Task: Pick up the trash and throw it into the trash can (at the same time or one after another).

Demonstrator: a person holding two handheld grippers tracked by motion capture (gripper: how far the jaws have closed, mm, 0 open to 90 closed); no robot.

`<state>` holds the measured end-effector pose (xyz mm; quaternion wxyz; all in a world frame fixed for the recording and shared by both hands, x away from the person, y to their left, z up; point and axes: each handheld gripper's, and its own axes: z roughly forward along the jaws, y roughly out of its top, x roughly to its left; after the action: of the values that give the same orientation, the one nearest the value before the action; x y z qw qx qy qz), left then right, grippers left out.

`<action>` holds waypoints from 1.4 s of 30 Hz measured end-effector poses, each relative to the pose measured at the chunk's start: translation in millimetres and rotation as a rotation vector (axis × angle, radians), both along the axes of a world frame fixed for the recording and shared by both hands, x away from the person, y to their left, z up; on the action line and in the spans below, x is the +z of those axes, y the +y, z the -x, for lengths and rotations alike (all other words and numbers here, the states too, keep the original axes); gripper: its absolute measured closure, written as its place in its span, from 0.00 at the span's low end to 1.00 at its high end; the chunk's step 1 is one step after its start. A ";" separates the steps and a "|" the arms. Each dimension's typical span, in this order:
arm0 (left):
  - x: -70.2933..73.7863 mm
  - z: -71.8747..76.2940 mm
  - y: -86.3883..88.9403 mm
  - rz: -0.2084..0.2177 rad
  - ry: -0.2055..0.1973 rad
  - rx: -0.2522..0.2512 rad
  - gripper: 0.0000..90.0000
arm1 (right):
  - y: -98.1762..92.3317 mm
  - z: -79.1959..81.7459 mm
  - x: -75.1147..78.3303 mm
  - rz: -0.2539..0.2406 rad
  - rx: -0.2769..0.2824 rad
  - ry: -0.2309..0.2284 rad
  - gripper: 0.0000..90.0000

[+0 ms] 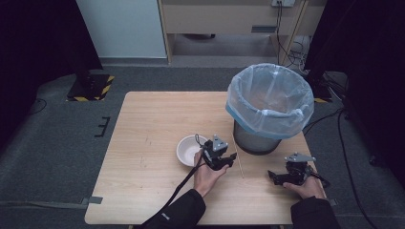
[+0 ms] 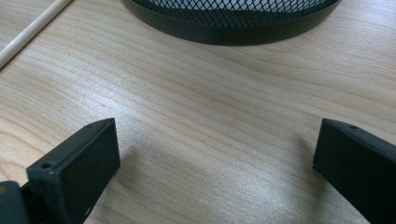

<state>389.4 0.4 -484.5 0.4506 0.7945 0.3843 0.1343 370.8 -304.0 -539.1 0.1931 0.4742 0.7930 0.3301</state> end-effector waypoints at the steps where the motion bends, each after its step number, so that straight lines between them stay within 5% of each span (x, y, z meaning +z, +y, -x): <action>1: -2.0 -0.1 -3.2 -0.009 0.005 0.004 0.59 | 0.0 0.0 0.0 0.000 0.000 0.000 0.01; 14: -33.3 -6.5 -34.9 -0.118 0.020 0.048 0.51 | 0.0 0.0 0.0 0.000 0.000 0.000 0.01; 26: -49.1 -11.4 -41.2 -0.181 0.014 0.056 0.54 | 0.0 0.0 0.0 0.000 0.000 0.000 0.01; 42: -44.9 -9.9 -30.8 -0.216 0.023 0.058 0.89 | 0.0 0.0 0.0 0.000 0.000 0.000 0.01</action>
<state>399.3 -30.4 -529.4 0.3539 0.8284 0.3957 0.1787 370.8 -304.0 -539.1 0.1931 0.4741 0.7931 0.3301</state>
